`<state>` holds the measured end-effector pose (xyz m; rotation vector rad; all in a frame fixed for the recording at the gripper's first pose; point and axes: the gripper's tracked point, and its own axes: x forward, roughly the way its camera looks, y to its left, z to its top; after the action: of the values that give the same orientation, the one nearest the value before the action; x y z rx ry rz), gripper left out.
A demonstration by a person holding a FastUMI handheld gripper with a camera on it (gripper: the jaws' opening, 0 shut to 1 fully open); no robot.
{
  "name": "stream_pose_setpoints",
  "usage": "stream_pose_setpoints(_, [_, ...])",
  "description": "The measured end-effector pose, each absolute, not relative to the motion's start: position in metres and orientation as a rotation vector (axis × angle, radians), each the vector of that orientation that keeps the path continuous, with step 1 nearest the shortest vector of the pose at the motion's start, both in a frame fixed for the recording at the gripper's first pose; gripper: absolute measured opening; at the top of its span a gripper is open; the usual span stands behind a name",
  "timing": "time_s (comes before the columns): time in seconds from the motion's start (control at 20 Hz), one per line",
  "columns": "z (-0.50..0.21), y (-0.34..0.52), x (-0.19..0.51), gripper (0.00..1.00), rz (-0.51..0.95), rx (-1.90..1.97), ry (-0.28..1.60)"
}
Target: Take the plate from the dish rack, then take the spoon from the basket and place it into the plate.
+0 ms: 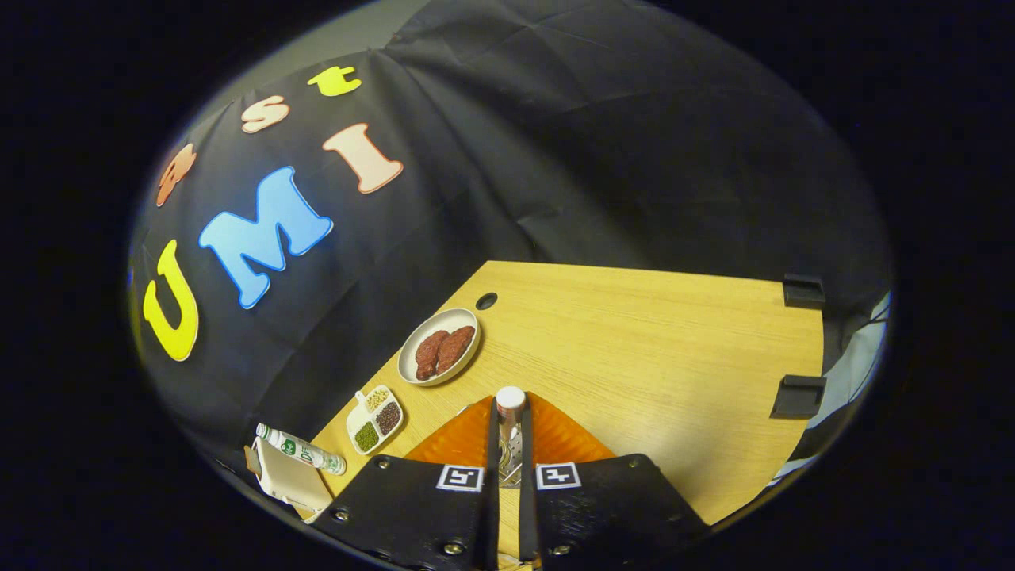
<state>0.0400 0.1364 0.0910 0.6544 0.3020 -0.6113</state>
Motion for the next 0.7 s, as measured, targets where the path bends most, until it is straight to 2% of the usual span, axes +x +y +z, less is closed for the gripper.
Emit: stream_pose_setpoints(0.7, [0.211,0.207,0.007,0.10,-0.413,0.144,0.206])
